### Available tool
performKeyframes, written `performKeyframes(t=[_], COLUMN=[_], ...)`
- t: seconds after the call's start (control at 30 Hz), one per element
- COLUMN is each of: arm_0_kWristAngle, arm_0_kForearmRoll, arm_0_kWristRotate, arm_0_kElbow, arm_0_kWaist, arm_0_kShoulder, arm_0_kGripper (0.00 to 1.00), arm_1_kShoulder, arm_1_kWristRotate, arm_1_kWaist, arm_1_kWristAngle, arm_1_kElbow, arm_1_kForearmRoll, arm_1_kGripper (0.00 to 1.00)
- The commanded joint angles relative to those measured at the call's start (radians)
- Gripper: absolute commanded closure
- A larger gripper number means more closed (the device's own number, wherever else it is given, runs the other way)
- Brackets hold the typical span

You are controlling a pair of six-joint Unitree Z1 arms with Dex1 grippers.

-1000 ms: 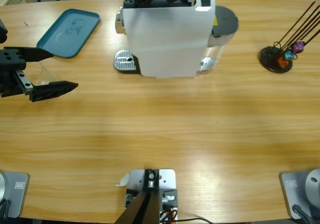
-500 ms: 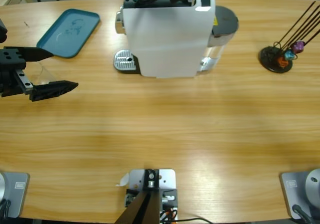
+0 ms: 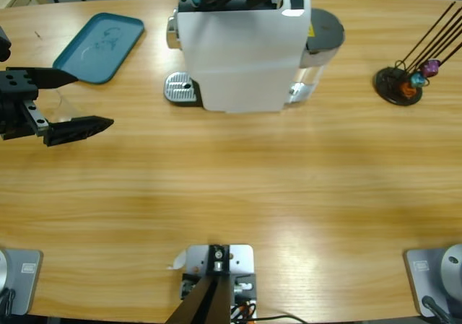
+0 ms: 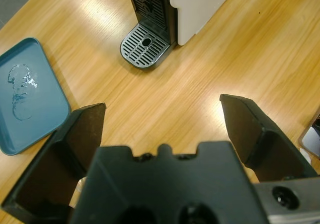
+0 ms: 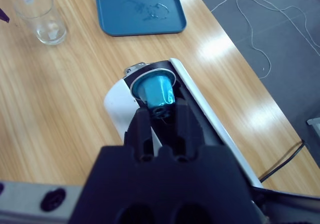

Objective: Pour coffee

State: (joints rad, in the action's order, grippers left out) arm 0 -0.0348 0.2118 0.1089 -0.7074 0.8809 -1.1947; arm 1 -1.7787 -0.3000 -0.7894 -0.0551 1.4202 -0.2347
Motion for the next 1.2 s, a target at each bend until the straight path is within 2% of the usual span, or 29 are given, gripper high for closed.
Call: performKeyframes(t=[0.03,0.07,0.1,0.3,0.43,0.47,0.5,0.53,0.67,0.77,1.0,1.2], arm_0_kWristAngle=[0.015,0.015,0.015,0.015,0.013,0.011,0.007,0.003,-0.005,-0.011,-0.063,-0.103], arm_0_kForearmRoll=[-0.022,-0.023,-0.023,-0.023,-0.029,-0.030,-0.031,-0.032,-0.035,-0.034,-0.024,-0.008], arm_0_kWristRotate=[-0.015,-0.015,-0.015,-0.017,-0.021,-0.023,-0.025,-0.029,-0.048,-0.079,-0.168,-0.211], arm_0_kElbow=[0.036,0.036,0.036,0.039,0.037,0.037,0.036,0.036,0.036,0.044,0.089,0.092], arm_0_kWaist=[0.007,0.007,0.007,0.007,0.007,0.007,0.007,0.007,0.007,0.007,0.007,0.007], arm_0_kShoulder=[-0.035,-0.036,-0.036,-0.036,-0.033,-0.031,-0.028,-0.025,0.004,0.023,0.099,0.119], arm_0_kGripper=[0.000,0.000,0.000,0.000,0.000,0.000,0.000,0.000,0.000,0.000,0.000,0.000], arm_1_kShoulder=[-0.048,-0.048,-0.048,-0.041,0.011,0.028,0.044,0.063,0.149,0.200,0.305,0.332], arm_1_kWristRotate=[0.021,0.022,0.022,0.022,0.030,0.042,0.066,0.091,0.264,0.392,0.554,0.661], arm_1_kWaist=[0.021,0.021,0.021,0.021,-0.010,-0.032,-0.056,-0.082,-0.191,-0.229,-0.241,-0.241], arm_1_kWristAngle=[-0.002,-0.002,-0.002,-0.009,-0.070,-0.080,-0.079,-0.070,0.105,0.196,0.284,0.439], arm_1_kElbow=[-0.030,-0.030,-0.030,-0.030,-0.018,-0.010,-0.003,-0.001,-0.042,-0.090,-0.228,-0.243], arm_1_kForearmRoll=[0.014,0.014,0.014,0.014,0.017,0.016,0.014,0.012,-0.030,-0.091,-0.093,-0.127], arm_1_kGripper=[0.739,0.647,0.608,0.603,0.621,0.716,0.901,1.000,1.000,1.000,1.000,1.000])
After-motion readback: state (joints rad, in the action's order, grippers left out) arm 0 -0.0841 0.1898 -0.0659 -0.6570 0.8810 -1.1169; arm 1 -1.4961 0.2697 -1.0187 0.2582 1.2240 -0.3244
